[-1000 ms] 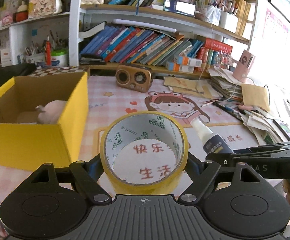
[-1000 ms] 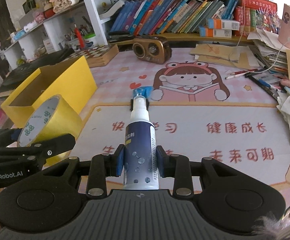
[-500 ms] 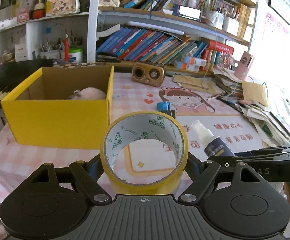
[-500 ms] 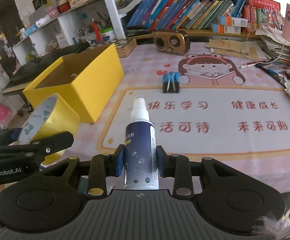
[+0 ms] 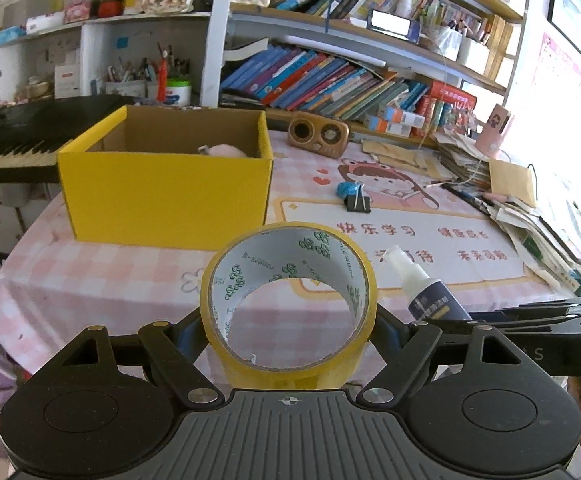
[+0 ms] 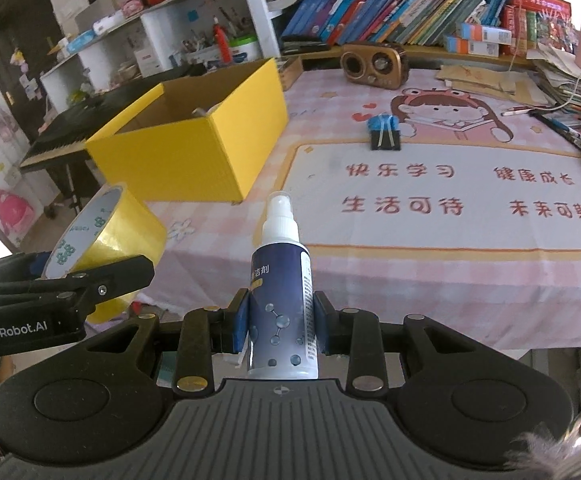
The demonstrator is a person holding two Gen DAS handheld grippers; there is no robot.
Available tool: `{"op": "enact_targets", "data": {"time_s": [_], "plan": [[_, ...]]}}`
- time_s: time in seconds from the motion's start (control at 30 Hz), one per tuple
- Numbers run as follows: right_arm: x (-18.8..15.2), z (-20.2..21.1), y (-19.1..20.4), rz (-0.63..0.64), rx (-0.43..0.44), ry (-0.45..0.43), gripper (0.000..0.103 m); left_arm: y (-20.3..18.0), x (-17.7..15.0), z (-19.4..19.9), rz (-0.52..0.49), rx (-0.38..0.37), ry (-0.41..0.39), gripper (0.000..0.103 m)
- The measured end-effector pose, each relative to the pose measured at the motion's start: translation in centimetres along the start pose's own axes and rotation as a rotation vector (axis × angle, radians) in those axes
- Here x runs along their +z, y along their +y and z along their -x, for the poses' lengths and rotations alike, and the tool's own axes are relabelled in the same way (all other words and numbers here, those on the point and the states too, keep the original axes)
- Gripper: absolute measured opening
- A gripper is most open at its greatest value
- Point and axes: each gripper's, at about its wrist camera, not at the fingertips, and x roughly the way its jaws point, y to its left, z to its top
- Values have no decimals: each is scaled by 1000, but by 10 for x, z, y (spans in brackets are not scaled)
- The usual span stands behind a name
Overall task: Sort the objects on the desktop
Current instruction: 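Lift the tape roll with left tool while right tool lifts the spray bottle, then carry the tape roll with left tool while right tool carries the bottle over the box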
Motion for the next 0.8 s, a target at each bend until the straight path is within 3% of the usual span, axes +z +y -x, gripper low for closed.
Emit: {"op": "enact_targets", "data": {"time_s": [0.8], "plan": [[-2, -10, 63, 129, 105, 27, 30, 40, -13, 37, 64, 91, -40, 82]]}}
